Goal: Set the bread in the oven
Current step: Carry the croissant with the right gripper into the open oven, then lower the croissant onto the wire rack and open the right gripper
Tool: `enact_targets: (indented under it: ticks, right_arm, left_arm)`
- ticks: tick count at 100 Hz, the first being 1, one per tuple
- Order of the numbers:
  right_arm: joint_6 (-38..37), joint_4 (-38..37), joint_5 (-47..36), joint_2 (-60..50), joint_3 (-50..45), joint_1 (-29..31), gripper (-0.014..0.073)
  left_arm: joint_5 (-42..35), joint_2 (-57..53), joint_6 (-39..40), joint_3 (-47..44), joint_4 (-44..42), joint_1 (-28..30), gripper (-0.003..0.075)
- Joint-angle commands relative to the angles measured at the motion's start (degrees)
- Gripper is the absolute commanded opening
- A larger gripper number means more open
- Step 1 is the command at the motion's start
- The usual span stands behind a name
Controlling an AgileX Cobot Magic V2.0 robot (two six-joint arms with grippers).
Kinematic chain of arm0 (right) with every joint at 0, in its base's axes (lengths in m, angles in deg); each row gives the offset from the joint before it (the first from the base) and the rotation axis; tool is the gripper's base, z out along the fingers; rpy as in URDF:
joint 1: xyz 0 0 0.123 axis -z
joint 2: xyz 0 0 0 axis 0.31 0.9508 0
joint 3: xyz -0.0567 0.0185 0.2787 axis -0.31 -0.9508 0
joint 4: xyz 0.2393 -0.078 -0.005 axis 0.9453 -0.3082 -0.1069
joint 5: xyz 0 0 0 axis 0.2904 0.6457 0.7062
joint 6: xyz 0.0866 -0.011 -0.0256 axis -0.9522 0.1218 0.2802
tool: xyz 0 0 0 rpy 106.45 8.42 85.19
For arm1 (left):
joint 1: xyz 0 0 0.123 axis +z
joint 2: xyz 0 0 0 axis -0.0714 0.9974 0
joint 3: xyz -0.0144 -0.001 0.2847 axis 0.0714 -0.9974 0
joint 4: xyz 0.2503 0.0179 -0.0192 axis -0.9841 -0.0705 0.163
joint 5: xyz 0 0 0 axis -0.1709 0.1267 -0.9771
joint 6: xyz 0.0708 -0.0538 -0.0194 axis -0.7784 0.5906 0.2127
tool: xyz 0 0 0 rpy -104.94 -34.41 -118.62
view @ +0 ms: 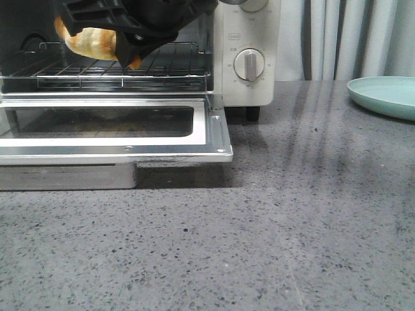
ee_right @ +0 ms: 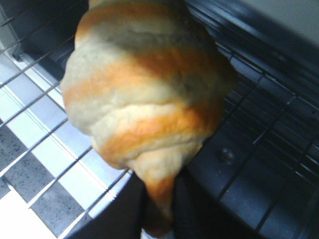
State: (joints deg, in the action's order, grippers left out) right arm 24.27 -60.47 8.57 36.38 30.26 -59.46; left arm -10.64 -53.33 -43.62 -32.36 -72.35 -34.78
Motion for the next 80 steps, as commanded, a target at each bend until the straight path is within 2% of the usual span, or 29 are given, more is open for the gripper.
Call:
enact_targets:
  ticks: [1,4,11,15,22,50,62,74,80]
  right_arm:
    - [0.1,-0.35,-3.29,-2.74,2.24,0.28,0.0316]
    - [0.1,-0.35,-3.29,-2.74,2.24,0.28,0.0407]
    - [0.1,-0.35,-3.29,-2.74,2.24,0.28,0.0526]
    - [0.1,-0.08,-2.89,-2.96,2.24,0.28,0.0545]
    - [0.1,1.22,-1.22,-3.7,2.24,-0.24,0.0526]
    - [0.1,1.11,2.79,-9.22,2.12,-7.41,0.0333]
    - [0.1,-0.13,5.48,-12.05,1.23,-11.34,0.0169]
    - [0.1,-2.35,5.42,-16.89,-2.66,-14.66,-0.0066]
    - [0.1,-2.45,4.48,-20.54,-5.54,-15.61,-0.0061]
  left_arm:
    - [-3.63,0.21,0.04,1.54,0.98,-0.48,-0.0021]
    - [-3.63,0.21,0.04,1.54,0.98,-0.48,-0.0021]
    - [-3.63,0.21,0.04,1.54,0.98,-0.48,-0.0021]
    - [-3.63,0.21,0.04,1.54,0.98,-0.48,-0.0021]
    - [-3.63,0.21,0.04,1.54,0.87,-0.48,-0.0021]
    - [-3.63,0.21,0.04,1.54,-0.11,-0.48,-0.0021]
    - [-3.63,0.21,0.04,1.54,-1.17,-0.48,-0.0021]
    - [-3.63,0.21,0.04,1.54,-1.25,-0.48,-0.0021]
    - [-3.63,0.21,0.04,1.54,-1.25,-0.48,-0.0021]
